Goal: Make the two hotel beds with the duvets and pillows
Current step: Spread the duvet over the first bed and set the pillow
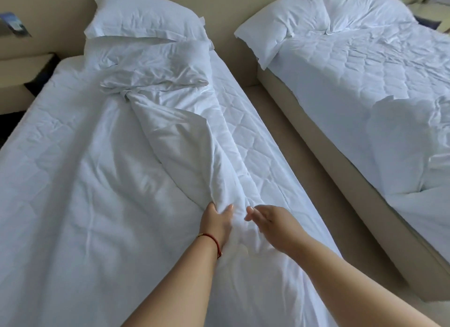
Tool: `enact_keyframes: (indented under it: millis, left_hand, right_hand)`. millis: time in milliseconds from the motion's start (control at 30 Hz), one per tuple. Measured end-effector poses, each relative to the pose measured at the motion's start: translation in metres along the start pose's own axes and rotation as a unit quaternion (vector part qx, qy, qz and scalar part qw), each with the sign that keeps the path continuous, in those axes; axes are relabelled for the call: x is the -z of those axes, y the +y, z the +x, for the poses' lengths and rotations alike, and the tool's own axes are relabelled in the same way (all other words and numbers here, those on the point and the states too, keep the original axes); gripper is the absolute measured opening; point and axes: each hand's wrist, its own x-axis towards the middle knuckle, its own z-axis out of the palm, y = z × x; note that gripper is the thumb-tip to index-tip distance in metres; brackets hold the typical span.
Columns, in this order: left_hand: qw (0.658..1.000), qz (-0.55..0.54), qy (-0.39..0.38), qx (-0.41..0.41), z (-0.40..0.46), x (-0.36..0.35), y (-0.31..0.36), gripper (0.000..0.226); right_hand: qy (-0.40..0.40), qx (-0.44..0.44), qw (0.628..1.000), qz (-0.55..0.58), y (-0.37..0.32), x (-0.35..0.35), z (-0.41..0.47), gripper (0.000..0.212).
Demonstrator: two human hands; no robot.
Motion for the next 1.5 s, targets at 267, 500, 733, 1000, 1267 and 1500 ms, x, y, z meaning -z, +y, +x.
enact_keyframes:
  millis: [267, 500, 733, 1000, 1267, 1500]
  left_hand:
    - [0.982, -0.087, 0.152, 0.074, -0.024, -0.077, 0.029, 0.029]
    - [0.960, -0.232, 0.144, 0.058, -0.028, -0.041, 0.031, 0.027]
    - [0.921, -0.386, 0.011, 0.041, -0.025, -0.013, 0.031, 0.050]
    - [0.891, -0.448, 0.015, 0.073, 0.019, 0.019, 0.048, 0.052]
    - [0.892, -0.359, 0.245, 0.123, 0.138, 0.061, 0.050, 0.069]
    - [0.904, -0.364, 0.177, 0.142, 0.213, 0.036, 0.049, 0.062]
  right_hand:
    - [-0.046, 0.092, 0.992, -0.068, 0.033, 0.104, 0.055, 0.049]
    - [-0.070, 0.213, 0.963, -0.148, -0.034, 0.083, 0.103, 0.046]
    - [-0.068, 0.030, 0.997, -0.030, -0.074, 0.039, 0.165, 0.077]
    - [-0.193, -0.142, 0.934, 0.266, -0.064, -0.001, 0.255, 0.089]
    - [-0.012, -0.015, 0.969, 0.247, -0.076, 0.016, 0.290, 0.035]
    - [0.115, 0.074, 0.953, 0.271, -0.100, 0.095, 0.285, 0.027]
